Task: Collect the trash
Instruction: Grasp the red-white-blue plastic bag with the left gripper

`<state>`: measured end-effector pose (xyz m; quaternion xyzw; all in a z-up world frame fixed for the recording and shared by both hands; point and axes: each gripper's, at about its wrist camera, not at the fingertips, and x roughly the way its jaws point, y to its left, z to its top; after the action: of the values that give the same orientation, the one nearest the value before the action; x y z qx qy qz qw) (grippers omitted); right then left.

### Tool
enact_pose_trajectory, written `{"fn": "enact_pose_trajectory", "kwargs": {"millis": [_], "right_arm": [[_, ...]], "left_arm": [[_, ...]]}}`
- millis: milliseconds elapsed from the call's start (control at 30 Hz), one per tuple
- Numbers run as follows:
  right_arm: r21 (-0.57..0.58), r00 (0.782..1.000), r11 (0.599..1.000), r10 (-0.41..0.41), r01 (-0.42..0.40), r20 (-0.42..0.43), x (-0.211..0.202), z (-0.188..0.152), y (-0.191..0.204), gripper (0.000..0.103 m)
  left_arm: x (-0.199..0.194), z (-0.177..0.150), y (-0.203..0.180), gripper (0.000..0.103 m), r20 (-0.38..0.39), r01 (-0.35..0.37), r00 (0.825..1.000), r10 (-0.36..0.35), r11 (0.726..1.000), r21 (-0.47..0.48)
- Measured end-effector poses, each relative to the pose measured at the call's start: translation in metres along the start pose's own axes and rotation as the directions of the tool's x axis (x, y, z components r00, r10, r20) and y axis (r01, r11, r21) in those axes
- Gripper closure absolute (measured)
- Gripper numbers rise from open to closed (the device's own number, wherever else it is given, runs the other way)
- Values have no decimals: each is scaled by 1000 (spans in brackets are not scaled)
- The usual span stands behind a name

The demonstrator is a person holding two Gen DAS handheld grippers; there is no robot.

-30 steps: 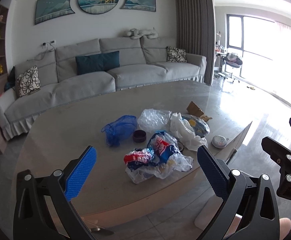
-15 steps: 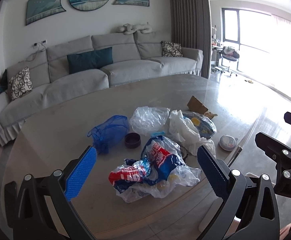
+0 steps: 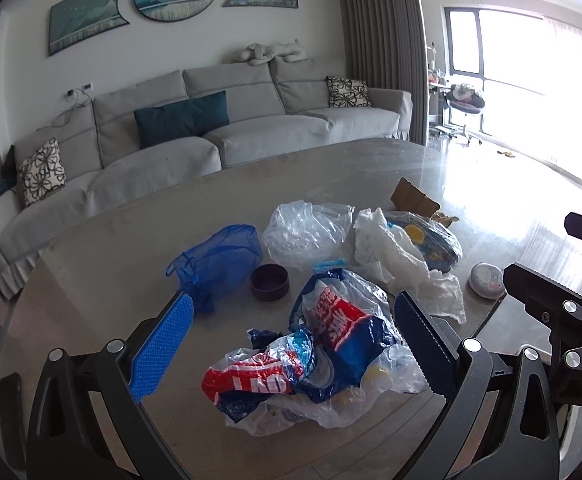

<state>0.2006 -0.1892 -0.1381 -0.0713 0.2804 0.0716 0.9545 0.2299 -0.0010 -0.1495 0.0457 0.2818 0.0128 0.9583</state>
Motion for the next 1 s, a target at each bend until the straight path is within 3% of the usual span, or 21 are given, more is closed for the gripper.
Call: {"fn": "enact_pose_trajectory", "kwargs": {"millis": [233, 500, 1000], "right_arm": [[45, 999, 998, 38, -38, -14, 21, 2, -3, 4], [57, 995, 996, 69, -65, -73, 52, -4, -1, 4], [53, 995, 997, 67, -63, -76, 52, -11, -1, 4]], "left_arm": [[24, -5, 4, 3, -41, -32, 999, 31, 999, -13], [55, -18, 4, 3, -125, -19, 992, 20, 1000, 10], [78, -24, -8, 7, -156, 40, 987, -34, 998, 38]]}}
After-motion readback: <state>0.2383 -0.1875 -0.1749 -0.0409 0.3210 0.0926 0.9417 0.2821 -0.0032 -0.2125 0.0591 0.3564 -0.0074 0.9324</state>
